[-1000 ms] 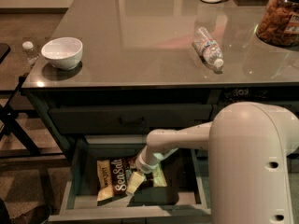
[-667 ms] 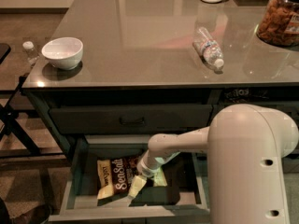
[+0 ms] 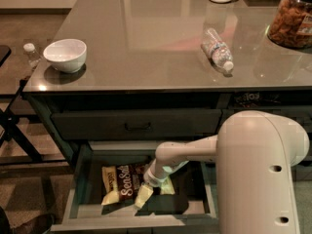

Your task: Pick brown chip bag from middle drawer and place on counter

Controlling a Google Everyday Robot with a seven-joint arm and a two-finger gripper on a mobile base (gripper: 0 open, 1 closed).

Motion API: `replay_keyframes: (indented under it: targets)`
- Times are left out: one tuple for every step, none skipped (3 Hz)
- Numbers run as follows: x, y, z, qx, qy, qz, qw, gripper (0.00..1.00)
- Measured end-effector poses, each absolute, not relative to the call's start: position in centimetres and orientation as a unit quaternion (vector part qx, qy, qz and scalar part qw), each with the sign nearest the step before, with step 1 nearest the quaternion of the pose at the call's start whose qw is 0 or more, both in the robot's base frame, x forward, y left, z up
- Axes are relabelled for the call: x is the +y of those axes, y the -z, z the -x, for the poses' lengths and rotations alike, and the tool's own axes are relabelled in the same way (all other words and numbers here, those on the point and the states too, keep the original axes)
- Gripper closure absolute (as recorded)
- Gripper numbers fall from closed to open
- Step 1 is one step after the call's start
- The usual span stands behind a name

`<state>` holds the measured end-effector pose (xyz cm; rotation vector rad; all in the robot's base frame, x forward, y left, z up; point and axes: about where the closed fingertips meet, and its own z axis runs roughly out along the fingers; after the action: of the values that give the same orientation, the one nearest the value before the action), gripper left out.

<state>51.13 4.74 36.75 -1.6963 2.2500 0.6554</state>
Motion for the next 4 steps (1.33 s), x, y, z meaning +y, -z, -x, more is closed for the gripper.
replay_keyframes:
  targets:
    - [4.74,-36.75,-51.13,0.772,-0.225,0.582,0.124,0.19]
    - [4.74,-36.75,-51.13,0.772,-0.225,0.582,0.124,0.42]
    - [4.74,-36.75,-51.13,0.772,-0.225,0.582,0.124,0.65]
    - [4.75,-36.75,-51.12,0.772,-0.225,0.582,0.124,0.89]
